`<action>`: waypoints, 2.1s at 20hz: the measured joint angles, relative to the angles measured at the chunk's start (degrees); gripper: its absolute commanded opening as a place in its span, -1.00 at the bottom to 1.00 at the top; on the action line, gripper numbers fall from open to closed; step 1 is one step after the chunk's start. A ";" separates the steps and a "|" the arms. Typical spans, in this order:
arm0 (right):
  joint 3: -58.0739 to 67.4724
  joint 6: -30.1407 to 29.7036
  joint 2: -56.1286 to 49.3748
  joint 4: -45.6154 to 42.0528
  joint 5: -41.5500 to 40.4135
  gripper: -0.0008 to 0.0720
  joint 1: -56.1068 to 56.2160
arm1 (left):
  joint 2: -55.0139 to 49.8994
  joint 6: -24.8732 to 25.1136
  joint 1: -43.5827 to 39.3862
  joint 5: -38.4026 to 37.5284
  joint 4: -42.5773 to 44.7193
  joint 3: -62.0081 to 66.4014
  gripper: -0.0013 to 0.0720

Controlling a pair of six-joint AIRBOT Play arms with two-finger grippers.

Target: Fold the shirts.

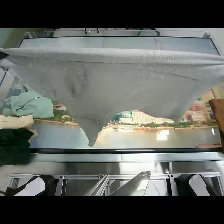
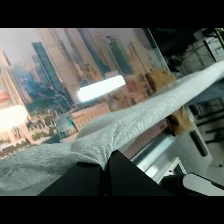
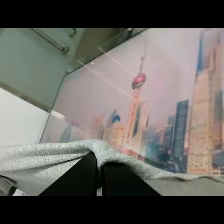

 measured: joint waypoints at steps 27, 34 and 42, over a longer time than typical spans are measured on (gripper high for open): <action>-11.17 -1.79 17.31 6.32 -7.69 -0.93 7.41 | 15.06 2.47 -3.67 4.02 1.29 -7.26 -0.91; -15.28 6.62 0.74 -17.88 -33.73 -0.93 27.43 | -9.92 4.68 -17.31 -6.64 12.63 -12.66 -0.91; -5.62 6.78 -22.64 -22.05 -44.52 -0.03 34.40 | -34.29 4.55 -24.13 -14.60 16.15 7.32 -0.92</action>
